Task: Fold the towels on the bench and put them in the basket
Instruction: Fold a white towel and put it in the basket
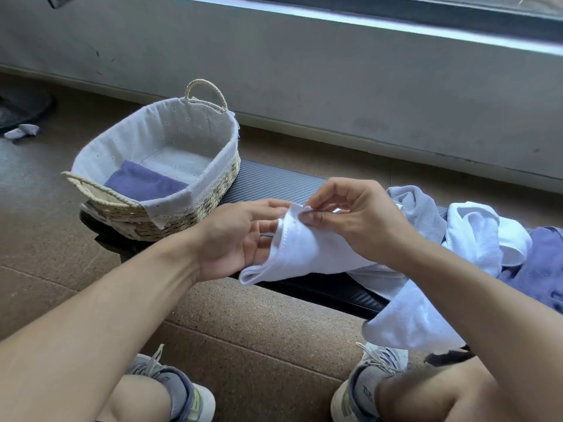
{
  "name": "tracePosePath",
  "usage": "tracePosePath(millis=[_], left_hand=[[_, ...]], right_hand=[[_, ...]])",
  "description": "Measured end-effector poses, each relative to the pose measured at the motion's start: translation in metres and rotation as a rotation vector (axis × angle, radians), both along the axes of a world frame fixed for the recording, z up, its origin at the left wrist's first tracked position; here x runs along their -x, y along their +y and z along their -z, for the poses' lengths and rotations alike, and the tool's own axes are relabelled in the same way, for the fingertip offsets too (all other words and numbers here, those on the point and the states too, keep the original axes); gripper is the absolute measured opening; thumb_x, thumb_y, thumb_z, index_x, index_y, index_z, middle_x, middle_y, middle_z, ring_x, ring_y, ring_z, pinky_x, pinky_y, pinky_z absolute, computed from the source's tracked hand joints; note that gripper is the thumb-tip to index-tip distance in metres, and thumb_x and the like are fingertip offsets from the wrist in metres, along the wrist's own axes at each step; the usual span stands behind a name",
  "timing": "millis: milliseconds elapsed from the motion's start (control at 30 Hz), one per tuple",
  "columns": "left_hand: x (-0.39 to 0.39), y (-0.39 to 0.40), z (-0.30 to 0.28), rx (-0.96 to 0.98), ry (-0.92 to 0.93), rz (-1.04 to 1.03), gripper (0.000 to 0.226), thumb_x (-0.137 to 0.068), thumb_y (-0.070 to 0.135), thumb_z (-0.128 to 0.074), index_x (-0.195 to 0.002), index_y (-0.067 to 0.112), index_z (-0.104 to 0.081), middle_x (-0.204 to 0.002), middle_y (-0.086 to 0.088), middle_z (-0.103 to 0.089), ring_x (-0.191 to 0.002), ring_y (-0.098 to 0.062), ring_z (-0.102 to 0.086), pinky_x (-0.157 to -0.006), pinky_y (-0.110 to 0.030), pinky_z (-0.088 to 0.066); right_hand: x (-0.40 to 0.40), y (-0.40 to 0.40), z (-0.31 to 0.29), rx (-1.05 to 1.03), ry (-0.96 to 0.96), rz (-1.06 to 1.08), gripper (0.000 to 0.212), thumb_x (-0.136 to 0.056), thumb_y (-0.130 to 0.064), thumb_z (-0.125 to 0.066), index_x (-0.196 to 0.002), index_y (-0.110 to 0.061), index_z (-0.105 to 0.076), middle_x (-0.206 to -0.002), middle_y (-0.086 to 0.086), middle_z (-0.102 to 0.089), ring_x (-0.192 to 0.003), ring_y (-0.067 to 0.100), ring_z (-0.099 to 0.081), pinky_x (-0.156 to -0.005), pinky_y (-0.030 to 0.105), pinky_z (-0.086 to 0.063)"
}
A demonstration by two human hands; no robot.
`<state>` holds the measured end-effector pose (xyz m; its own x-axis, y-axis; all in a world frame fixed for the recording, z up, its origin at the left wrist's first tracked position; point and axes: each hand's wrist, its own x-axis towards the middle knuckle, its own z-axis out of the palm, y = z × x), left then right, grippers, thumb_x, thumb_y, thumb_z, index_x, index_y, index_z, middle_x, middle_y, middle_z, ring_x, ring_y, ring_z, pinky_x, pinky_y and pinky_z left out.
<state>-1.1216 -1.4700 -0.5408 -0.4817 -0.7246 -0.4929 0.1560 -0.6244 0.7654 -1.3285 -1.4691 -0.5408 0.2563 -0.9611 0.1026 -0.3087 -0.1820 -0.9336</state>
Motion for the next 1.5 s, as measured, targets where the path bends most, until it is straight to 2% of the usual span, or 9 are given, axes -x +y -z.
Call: tracePosePath(millis=[100,200,367,600,833,967,1100,1333,1500], left_hand=[[-0.002,-0.001,-0.004,-0.016,0.124,0.001,0.035,-0.099,0.003,-0.043,-0.127,0.000,-0.064,-0.094,-0.013,-0.068,-0.069,-0.016,-0.065,-0.056,-0.026,-0.060],[-0.004,-0.002,-0.004,0.027,0.148,0.006,0.032,-0.097,0.001,-0.049,-0.125,-0.001,-0.064,-0.104,-0.014,-0.068,-0.077,-0.018,-0.067,-0.064,-0.025,-0.062],[0.002,0.003,-0.002,0.185,0.017,-0.028,0.027,-0.083,0.005,-0.069,-0.110,0.003,-0.068,-0.093,-0.011,-0.073,-0.068,-0.017,-0.070,-0.059,-0.025,-0.060],[0.003,0.005,0.001,0.453,-0.107,-0.025,0.041,-0.073,0.020,-0.077,-0.112,0.017,-0.068,-0.092,-0.009,-0.067,-0.072,-0.016,-0.068,-0.056,-0.024,-0.056],[-0.001,0.007,0.000,0.736,-0.394,-0.109,0.035,-0.067,0.051,-0.082,-0.077,0.019,-0.071,-0.088,-0.014,-0.069,-0.081,-0.020,-0.062,-0.086,-0.048,-0.050],[-0.010,0.002,-0.011,0.705,-0.263,-0.232,0.028,-0.073,0.035,-0.073,-0.064,0.016,-0.054,-0.073,-0.010,-0.055,-0.067,-0.017,-0.054,-0.066,-0.027,-0.043],[-0.020,-0.003,-0.018,0.496,-0.330,-0.288,0.036,-0.079,0.011,-0.063,-0.052,0.021,-0.042,-0.051,0.002,-0.040,-0.046,-0.012,-0.036,-0.041,-0.019,-0.029],[-0.054,-0.005,0.013,0.582,-1.136,0.100,0.017,-0.072,0.009,-0.062,-0.076,0.022,-0.051,-0.068,0.005,-0.064,-0.063,-0.018,-0.058,-0.062,-0.037,-0.051],[-0.034,-0.007,0.014,0.720,-1.021,0.014,0.042,-0.083,0.003,-0.062,-0.112,0.034,-0.060,-0.104,0.015,-0.068,-0.102,-0.005,-0.063,-0.091,-0.029,-0.050]], right_hand=[[0.000,0.000,-0.004,0.052,-0.086,0.036,0.014,-0.076,-0.014,-0.084,-0.076,-0.015,-0.070,-0.076,-0.001,-0.074,-0.072,0.011,-0.064,-0.070,0.026,-0.051],[0.002,0.000,-0.006,0.125,-0.128,0.132,0.013,-0.075,-0.013,-0.086,-0.076,-0.016,-0.073,-0.079,0.003,-0.075,-0.076,0.020,-0.070,-0.076,0.036,-0.059],[-0.001,0.003,-0.007,0.197,-0.024,0.174,0.011,-0.075,-0.020,-0.087,-0.077,-0.019,-0.076,-0.081,-0.003,-0.076,-0.081,0.018,-0.073,-0.085,0.045,-0.058],[-0.004,0.006,-0.008,0.215,-0.011,0.144,0.011,-0.075,-0.023,-0.086,-0.077,-0.022,-0.076,-0.080,-0.002,-0.075,-0.074,0.021,-0.068,-0.074,0.048,-0.055],[-0.008,0.009,-0.013,0.212,-0.114,0.134,0.011,-0.077,-0.024,-0.081,-0.079,-0.020,-0.071,-0.076,-0.002,-0.072,-0.069,0.025,-0.065,-0.067,0.042,-0.054],[0.003,0.004,-0.020,0.109,-0.235,0.208,0.017,-0.091,-0.013,-0.073,-0.081,-0.018,-0.061,-0.078,-0.008,-0.064,-0.070,0.010,-0.055,-0.064,0.022,-0.045],[0.024,-0.005,-0.020,0.056,-0.167,0.366,0.016,-0.092,-0.018,-0.074,-0.081,-0.021,-0.062,-0.085,-0.004,-0.068,-0.076,0.008,-0.060,-0.074,0.027,-0.047],[0.046,-0.015,-0.011,0.076,0.041,0.530,0.012,-0.091,-0.029,-0.074,-0.085,-0.025,-0.065,-0.083,-0.013,-0.068,-0.074,-0.003,-0.059,-0.068,0.014,-0.042],[0.029,-0.006,-0.012,0.079,0.020,0.309,0.011,-0.090,-0.024,-0.077,-0.085,-0.024,-0.067,-0.083,-0.011,-0.069,-0.070,0.010,-0.059,-0.066,0.023,-0.044]])
